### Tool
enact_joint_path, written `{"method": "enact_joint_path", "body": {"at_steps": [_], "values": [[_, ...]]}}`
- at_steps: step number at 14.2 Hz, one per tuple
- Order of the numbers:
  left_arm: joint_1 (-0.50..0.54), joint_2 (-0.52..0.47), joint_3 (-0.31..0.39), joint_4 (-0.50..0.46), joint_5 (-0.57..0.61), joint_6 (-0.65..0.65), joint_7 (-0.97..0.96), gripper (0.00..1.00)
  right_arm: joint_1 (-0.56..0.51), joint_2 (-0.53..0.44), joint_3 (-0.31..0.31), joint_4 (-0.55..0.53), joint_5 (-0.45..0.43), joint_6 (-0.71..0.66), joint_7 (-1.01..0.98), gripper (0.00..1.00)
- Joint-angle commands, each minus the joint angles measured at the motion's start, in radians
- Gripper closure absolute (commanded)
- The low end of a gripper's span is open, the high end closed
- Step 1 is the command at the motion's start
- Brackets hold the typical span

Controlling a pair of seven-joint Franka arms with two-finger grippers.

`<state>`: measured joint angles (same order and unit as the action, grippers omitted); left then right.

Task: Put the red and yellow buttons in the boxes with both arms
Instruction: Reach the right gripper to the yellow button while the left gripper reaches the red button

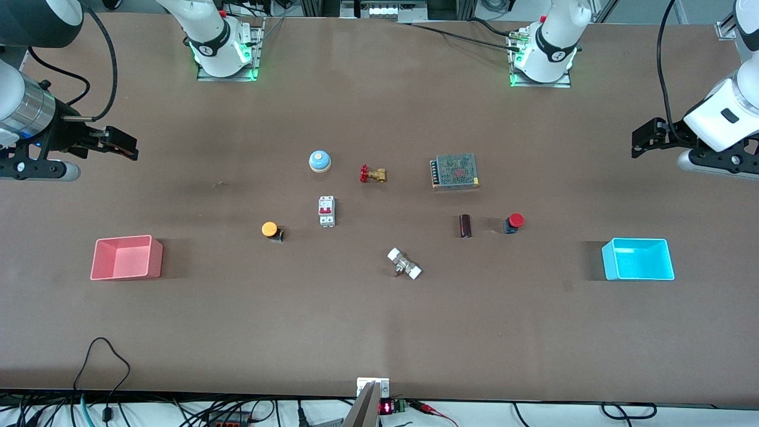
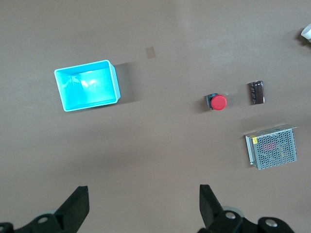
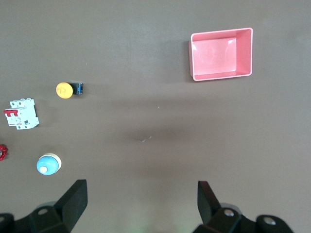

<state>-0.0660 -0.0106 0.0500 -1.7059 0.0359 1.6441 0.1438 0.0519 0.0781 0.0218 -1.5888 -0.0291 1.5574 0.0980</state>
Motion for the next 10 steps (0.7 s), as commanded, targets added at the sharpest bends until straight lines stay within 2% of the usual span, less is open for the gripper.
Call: {"method": "enact_joint_path", "body": {"at_steps": [1,5,8,10], "values": [[0.003,-0.015,0.002,0.0,-0.002,-0.015,0.022,0.0,-0.017,-0.021,0.006,-0.02,0.012,0.024,-0.026,0.0],[0.003,-0.009,0.004,0.0,-0.002,-0.017,0.025,0.0,-0.012,-0.011,0.01,-0.016,0.018,0.026,-0.011,0.0],[-0.012,0.055,-0.004,0.002,-0.001,-0.119,0.014,0.0,-0.011,0.024,0.012,-0.003,0.018,0.03,-0.02,0.0],[-0.02,0.095,-0.016,0.002,-0.007,-0.127,0.008,0.0,0.017,0.072,0.02,-0.006,0.017,0.032,-0.02,0.0]]}}
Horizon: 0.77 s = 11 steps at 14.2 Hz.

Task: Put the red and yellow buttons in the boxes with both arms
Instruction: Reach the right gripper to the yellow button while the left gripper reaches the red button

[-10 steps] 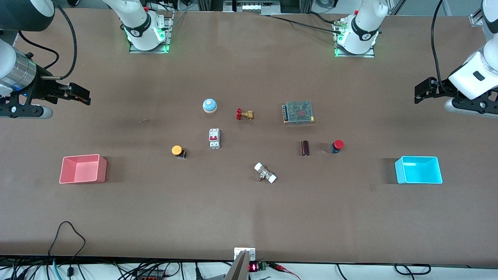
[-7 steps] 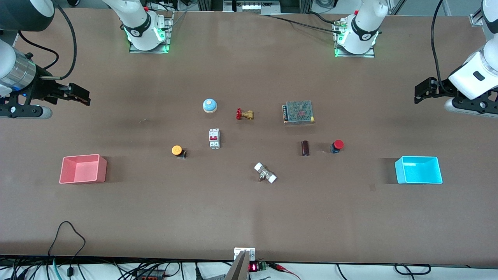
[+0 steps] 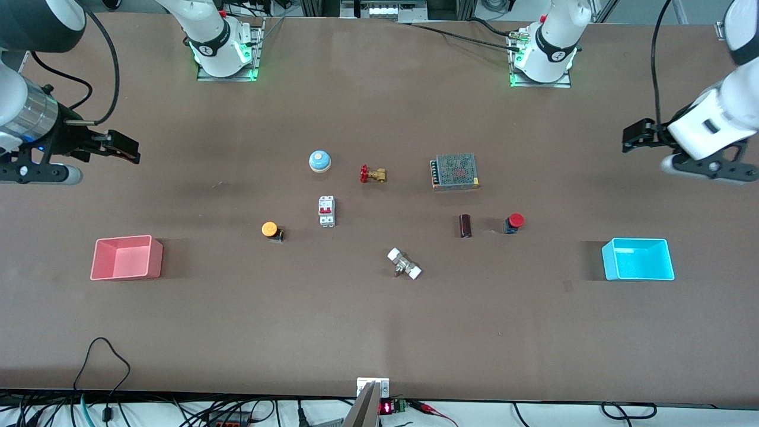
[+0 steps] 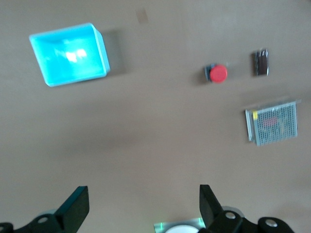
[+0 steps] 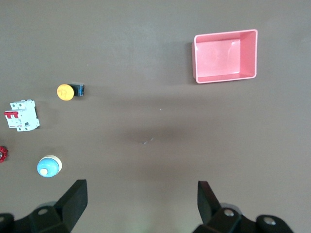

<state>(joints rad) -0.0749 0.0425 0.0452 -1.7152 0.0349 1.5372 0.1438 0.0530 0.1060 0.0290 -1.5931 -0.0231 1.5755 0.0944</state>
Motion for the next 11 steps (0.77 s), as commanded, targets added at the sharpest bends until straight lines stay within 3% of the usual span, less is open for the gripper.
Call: {"method": "enact_joint_path", "body": {"at_steps": [1,8,11], "values": [[-0.011,0.06,-0.016,0.009,-0.016,-0.014,0.002,0.0,0.036,0.069,0.012,-0.007,0.012,0.038,-0.016,0.0],[-0.037,0.269,-0.125,-0.007,-0.023,0.254,-0.257,0.0,0.166,0.194,0.019,-0.154,0.008,0.409,0.22,0.0],[-0.112,0.362,-0.123,-0.055,0.086,0.424,-0.424,0.0,0.225,0.236,0.019,-0.244,0.0,0.596,0.3,0.0]]}}
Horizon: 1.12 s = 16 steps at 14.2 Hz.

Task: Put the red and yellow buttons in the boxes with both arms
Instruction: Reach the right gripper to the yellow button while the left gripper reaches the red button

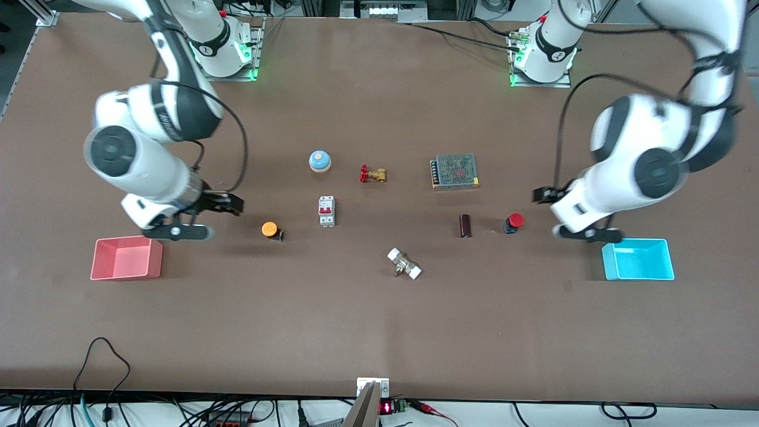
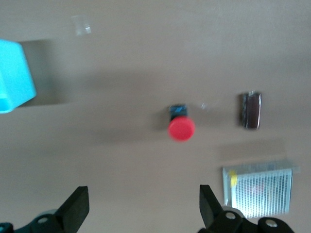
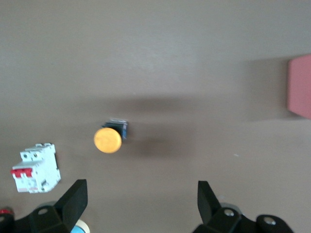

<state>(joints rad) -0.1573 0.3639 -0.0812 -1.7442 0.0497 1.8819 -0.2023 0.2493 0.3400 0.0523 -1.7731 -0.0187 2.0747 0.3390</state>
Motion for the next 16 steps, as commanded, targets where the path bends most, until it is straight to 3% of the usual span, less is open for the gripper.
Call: {"method": "enact_joint_path", "body": {"at_steps": [1,4,7,12,13,14,16], "values": [[-0.033,0.058,0.001,-0.058,0.093,0.155,-0.107,0.0,0.042,0.014,-0.005,-0.1,-0.007,0.158,0.075,0.0],[-0.03,0.07,0.001,-0.208,0.093,0.437,-0.15,0.0,0.057,0.066,-0.005,-0.128,-0.012,0.251,0.084,0.0],[-0.031,0.102,0.001,-0.308,0.093,0.63,-0.195,0.0,0.074,0.125,-0.005,-0.128,-0.012,0.333,0.086,0.0],[-0.031,0.115,0.0,-0.34,0.093,0.678,-0.207,0.03,0.076,0.174,-0.005,-0.12,-0.012,0.39,0.126,0.0],[-0.028,0.118,0.0,-0.344,0.093,0.678,-0.207,0.21,0.076,0.181,-0.005,-0.118,-0.021,0.392,0.126,0.0],[-0.027,0.116,0.001,-0.344,0.093,0.678,-0.194,0.51,0.076,0.185,-0.005,-0.118,-0.038,0.396,0.127,0.0],[-0.024,0.112,0.0,-0.342,0.093,0.672,-0.2,0.82,0.076,0.198,-0.005,-0.118,-0.043,0.407,0.127,0.0]]}}
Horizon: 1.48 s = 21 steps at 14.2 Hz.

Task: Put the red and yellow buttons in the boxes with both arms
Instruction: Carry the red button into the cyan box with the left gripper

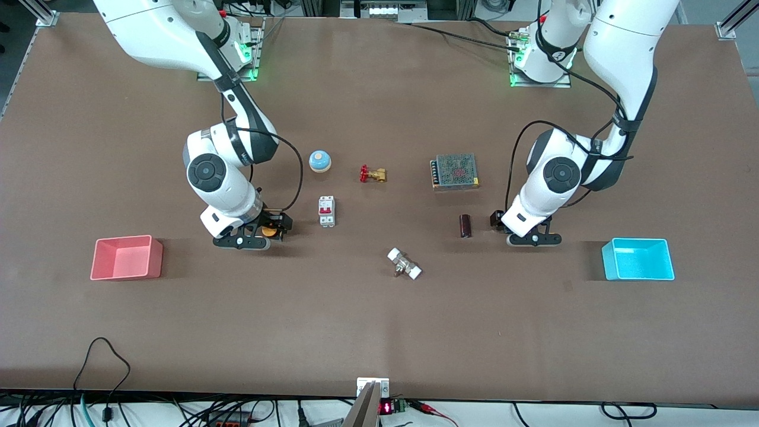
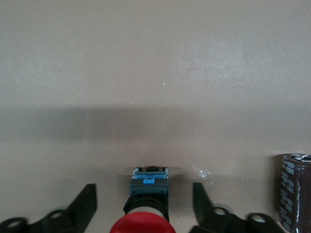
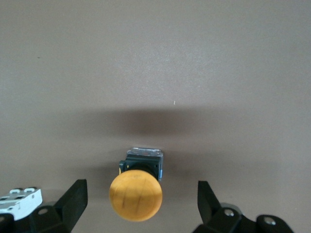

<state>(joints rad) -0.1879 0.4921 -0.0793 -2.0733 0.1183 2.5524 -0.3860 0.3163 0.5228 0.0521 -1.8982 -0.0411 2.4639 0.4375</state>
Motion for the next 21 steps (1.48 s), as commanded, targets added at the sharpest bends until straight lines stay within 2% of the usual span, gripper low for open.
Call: {"method": "enact_joint_path", "body": {"at_steps": [1,3,4,6,9,10,12,14,17,21], "values": [[0.007,-0.021,-0.002,-0.008,0.024,0.0,-0.014,0.89,0.012,0.02,-0.005,0.007,-0.022,0.02,0.027,0.0],[0.007,-0.041,-0.002,-0.001,0.024,-0.021,-0.011,0.95,0.017,0.026,-0.005,0.007,-0.022,0.029,0.027,0.0],[0.008,-0.061,0.001,0.007,0.024,-0.041,-0.01,0.98,0.017,0.028,-0.005,0.007,-0.022,0.032,0.027,0.04],[0.012,-0.098,0.015,0.071,0.026,-0.166,0.037,0.98,0.018,0.031,-0.005,0.007,-0.022,0.035,0.027,0.17],[0.103,-0.095,0.026,0.264,0.027,-0.427,0.201,0.95,0.018,0.031,-0.005,0.007,-0.029,0.036,0.027,0.4],[0.138,-0.089,0.024,0.307,0.029,-0.457,0.241,0.95,0.018,0.031,-0.005,0.007,-0.029,0.035,0.027,0.45],[0.215,-0.07,0.026,0.358,0.034,-0.46,0.318,0.95,0.018,0.031,-0.005,0.007,-0.029,0.035,0.027,0.52],[0.303,-0.002,0.026,0.433,0.034,-0.457,0.43,0.94,0.017,0.031,-0.005,0.007,-0.029,0.035,0.027,0.59],[0.392,0.078,0.026,0.521,0.034,-0.454,0.567,0.94,0.017,0.031,-0.005,0.007,-0.029,0.035,0.026,0.63],[0.433,0.157,0.027,0.516,0.035,-0.362,0.578,0.94,0.015,0.02,-0.005,0.019,-0.029,0.03,0.007,0.65]]}}
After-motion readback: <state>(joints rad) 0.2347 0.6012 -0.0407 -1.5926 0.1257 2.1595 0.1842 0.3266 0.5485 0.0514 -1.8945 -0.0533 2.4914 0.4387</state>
